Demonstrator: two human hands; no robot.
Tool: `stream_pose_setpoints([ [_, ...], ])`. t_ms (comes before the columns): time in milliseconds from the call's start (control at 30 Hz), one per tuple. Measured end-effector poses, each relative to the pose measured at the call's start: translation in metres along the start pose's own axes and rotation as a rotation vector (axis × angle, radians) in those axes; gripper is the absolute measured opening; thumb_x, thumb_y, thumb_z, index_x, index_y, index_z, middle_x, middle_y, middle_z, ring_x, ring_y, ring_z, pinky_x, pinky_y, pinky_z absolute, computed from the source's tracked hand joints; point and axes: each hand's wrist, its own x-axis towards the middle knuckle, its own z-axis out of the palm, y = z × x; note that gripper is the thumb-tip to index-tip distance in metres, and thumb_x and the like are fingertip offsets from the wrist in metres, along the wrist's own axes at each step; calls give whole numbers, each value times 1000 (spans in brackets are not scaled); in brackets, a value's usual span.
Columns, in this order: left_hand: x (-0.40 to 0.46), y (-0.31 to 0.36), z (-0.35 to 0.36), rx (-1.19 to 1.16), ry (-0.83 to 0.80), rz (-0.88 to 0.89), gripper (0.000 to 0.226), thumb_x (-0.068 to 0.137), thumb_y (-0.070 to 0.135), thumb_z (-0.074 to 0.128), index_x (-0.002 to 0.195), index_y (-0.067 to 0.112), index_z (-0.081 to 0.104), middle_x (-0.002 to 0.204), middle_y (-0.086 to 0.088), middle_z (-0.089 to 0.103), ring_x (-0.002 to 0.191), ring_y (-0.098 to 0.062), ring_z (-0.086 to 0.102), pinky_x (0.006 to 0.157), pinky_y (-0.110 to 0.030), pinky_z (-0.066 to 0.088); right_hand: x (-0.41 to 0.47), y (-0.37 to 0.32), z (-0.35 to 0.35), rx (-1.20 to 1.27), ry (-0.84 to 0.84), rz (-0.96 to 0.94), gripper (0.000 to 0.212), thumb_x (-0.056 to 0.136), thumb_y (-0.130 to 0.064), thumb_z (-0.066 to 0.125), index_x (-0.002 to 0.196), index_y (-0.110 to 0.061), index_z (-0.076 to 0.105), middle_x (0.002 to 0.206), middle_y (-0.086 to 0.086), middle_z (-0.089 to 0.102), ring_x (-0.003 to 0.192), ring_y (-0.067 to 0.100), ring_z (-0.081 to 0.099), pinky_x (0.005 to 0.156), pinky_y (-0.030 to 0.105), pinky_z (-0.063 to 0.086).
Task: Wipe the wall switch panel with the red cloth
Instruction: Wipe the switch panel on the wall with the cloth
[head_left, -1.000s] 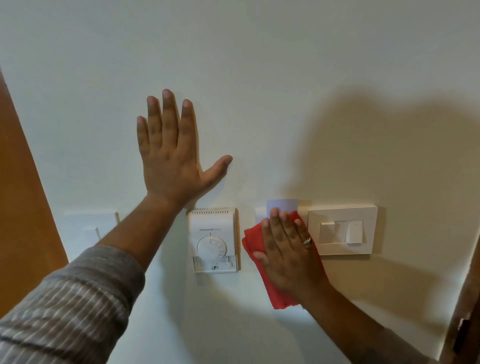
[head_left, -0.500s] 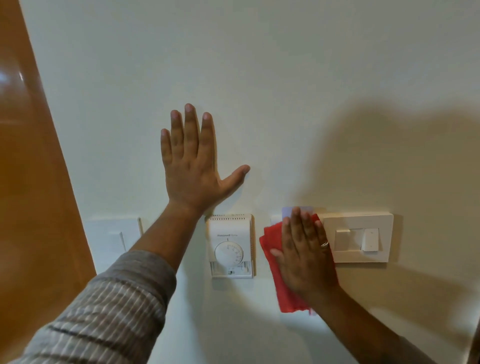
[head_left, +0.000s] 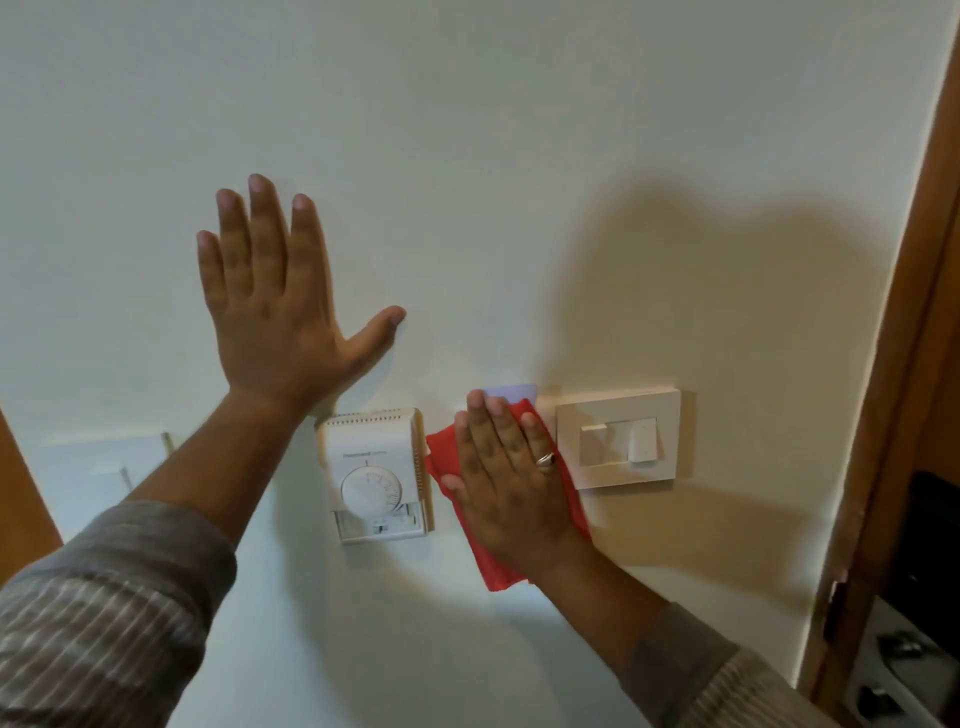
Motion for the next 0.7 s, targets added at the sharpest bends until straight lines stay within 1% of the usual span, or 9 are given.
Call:
stream_pose_setpoints([
  [67,-1,0,1,-13,17,0,111,86,83,42,159,3,18,164,-32,17,151,-53,14,123,-63,10,-4,2,2,0,0,-40,72,107,-47,35,158,-1,15,167,19,10,155,34,9,127,48,3],
  [133,0,0,1,-18,31,4,110,86,82,44,159,3,19,163,-33,18,151,-54,15,122,-63,10,-10,11,0,-3,-10,-140,71,106,-47,39,158,-2,20,167,16,13,155,32,10,127,47,6],
  [233,-1,1,-1,-23,12,7,110,86,82,44,159,3,18,164,-33,17,151,-54,14,123,-63,10,-25,24,-6,1,-53,-202,68,107,-45,35,158,-3,17,166,15,12,156,31,4,127,44,7],
  [333,-1,4,-3,-18,3,-5,110,87,82,43,158,1,19,164,-33,16,151,-54,14,123,-64,10,-25,24,-9,-3,-64,-123,71,107,-45,34,158,-1,11,166,17,7,156,32,1,127,45,7],
  [400,-2,6,-3,-16,6,-12,109,88,81,43,158,0,20,163,-33,17,151,-54,16,122,-64,11,-14,12,-6,16,-56,-4,72,108,-45,30,158,1,8,167,19,1,156,34,0,127,47,3],
  [467,-3,6,-2,-8,5,-11,109,88,80,43,157,-1,21,163,-33,18,151,-54,16,122,-64,11,-6,-2,-1,16,-44,38,71,108,-47,28,158,1,10,167,20,1,156,34,1,127,48,0],
  [600,-1,4,-2,-15,0,-8,110,88,81,42,158,1,18,164,-32,16,152,-52,15,123,-63,10,-25,8,1,-8,-66,-195,71,106,-46,41,158,-2,19,168,17,6,156,32,8,127,46,4],
  [667,-2,4,-2,-23,-9,-8,110,87,81,42,159,2,17,165,-31,14,152,-51,13,123,-62,9,-34,25,-4,-27,-102,-271,71,106,-44,38,159,-2,15,168,17,2,156,32,4,127,45,3],
  [700,-2,4,-2,-25,-11,-10,110,87,81,42,159,3,16,165,-31,14,152,-51,13,124,-62,8,-34,30,-5,-29,-95,-263,71,107,-44,36,159,-2,12,168,17,0,156,32,2,127,45,2],
])
